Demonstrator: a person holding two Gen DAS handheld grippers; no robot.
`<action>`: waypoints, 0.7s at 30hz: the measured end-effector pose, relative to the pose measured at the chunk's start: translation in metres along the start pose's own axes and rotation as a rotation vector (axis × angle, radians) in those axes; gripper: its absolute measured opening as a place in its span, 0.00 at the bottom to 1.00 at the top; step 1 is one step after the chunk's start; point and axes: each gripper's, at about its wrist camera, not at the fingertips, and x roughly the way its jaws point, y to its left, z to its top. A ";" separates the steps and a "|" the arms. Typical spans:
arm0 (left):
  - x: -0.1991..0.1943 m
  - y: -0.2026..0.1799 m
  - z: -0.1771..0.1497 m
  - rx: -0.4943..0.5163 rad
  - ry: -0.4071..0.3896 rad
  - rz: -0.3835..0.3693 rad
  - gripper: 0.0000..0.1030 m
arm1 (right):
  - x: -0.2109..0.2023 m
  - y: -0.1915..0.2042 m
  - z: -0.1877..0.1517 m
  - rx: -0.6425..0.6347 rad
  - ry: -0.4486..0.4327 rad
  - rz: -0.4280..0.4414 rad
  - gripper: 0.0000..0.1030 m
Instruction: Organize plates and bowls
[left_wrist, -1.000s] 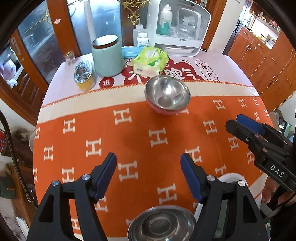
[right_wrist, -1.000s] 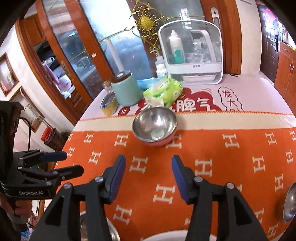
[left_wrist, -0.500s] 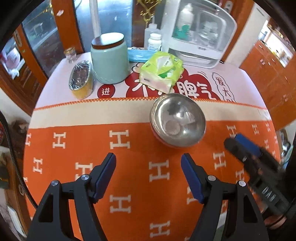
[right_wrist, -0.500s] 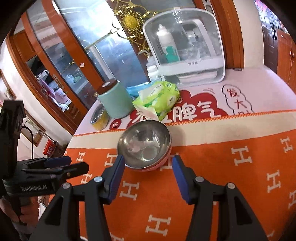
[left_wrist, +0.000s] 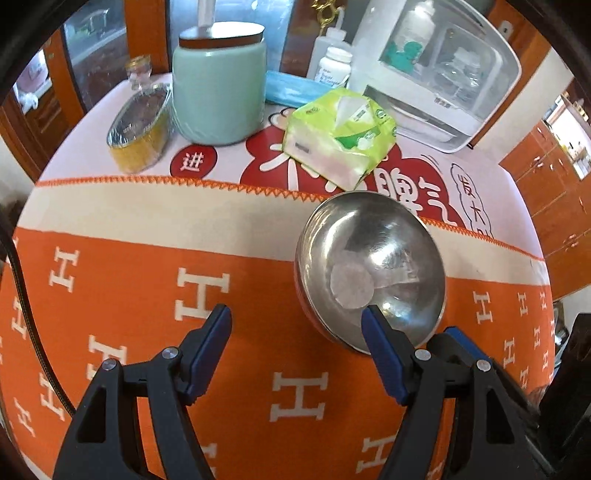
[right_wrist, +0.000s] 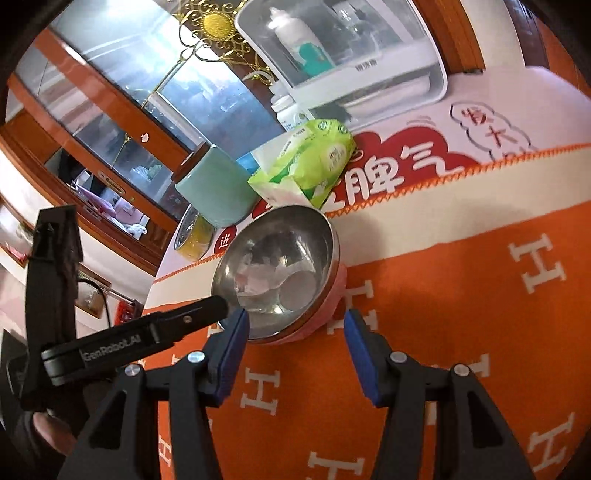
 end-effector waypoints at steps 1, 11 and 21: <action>0.003 0.001 0.000 -0.011 0.003 -0.002 0.69 | 0.003 -0.001 0.000 0.009 0.004 0.010 0.52; 0.029 0.007 -0.003 -0.083 0.036 -0.041 0.57 | 0.018 -0.019 0.003 0.070 0.017 0.034 0.44; 0.042 -0.005 -0.007 -0.080 0.088 -0.051 0.31 | 0.029 -0.034 0.004 0.111 0.052 0.092 0.38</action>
